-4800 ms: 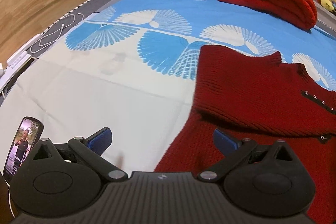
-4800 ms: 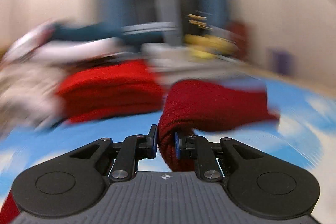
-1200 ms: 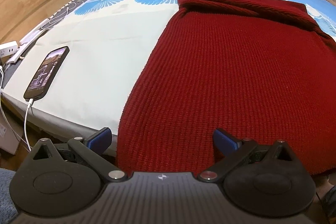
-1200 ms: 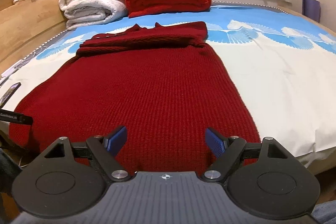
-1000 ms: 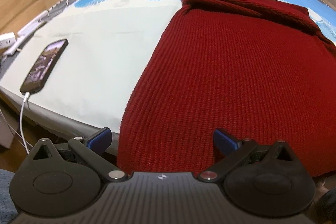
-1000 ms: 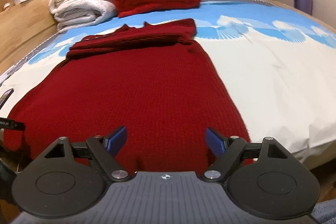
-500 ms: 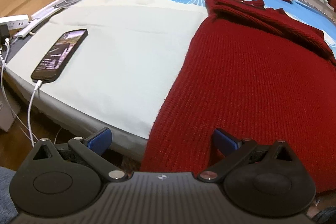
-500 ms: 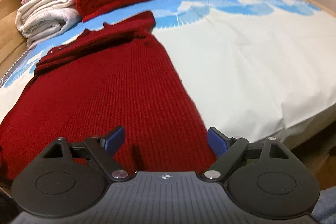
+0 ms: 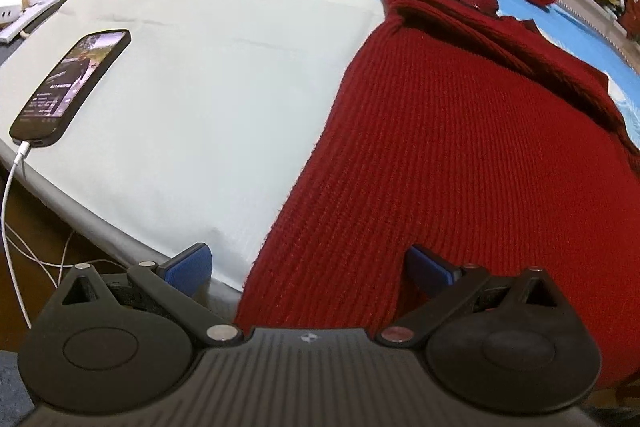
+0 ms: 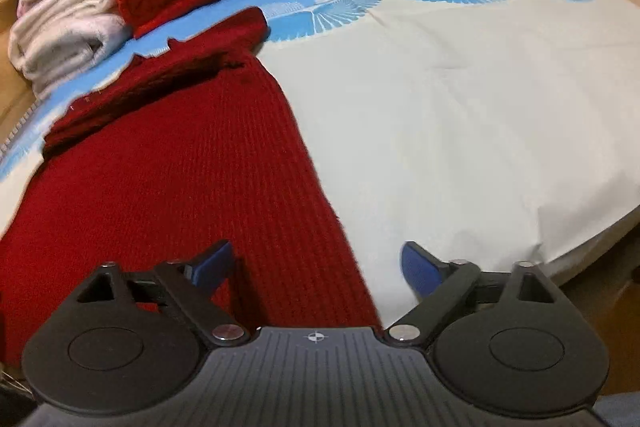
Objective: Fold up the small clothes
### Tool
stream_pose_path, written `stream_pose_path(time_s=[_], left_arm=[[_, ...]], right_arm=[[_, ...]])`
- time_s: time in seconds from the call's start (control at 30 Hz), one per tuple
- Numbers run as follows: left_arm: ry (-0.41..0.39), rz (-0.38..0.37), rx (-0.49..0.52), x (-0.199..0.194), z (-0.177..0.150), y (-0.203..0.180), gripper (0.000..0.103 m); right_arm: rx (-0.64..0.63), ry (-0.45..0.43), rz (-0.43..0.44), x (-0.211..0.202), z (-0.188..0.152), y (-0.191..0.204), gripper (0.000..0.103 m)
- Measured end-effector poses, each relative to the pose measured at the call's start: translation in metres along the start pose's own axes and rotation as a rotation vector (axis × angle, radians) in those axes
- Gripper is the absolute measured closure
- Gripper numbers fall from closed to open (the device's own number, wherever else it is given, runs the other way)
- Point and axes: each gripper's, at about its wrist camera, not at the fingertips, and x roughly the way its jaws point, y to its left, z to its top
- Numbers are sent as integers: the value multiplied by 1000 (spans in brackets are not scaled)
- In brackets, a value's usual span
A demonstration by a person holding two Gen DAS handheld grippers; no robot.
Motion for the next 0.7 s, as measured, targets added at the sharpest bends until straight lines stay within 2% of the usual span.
stream_pose_path(time_s=[0.13,0.17,0.23,0.27,0.3,0.33,0.4,0.53,0.7], left_arm=[[-6,-12,36,-2,-1,-4,0],[6,-36,49,-3,1,-4,4],[-9,-38,84,-11,0,-5,25],[-13,-62,96,-17,-1,-4,44],[-12,-72,85,-21,-2,-1,60],[-9,-76,71,-23,-3,2,67],[-4,-76,51,-24,-3,8,91],[-13,-116,35,-40,-4,13,93],[-45,-219,75,-89,-18,21,94]], right_arm=[[-44,28,77,0,-3,8,7],[-48,36,102,-1,-3,9,11],[-41,32,128,-4,-5,9,29],[-33,35,132,-6,-6,8,53],[-11,40,137,-8,-8,4,70],[17,53,152,-8,-9,1,78],[61,62,175,-9,-9,-3,82],[52,45,161,-15,-8,1,84],[37,-8,230,-64,-5,5,85]])
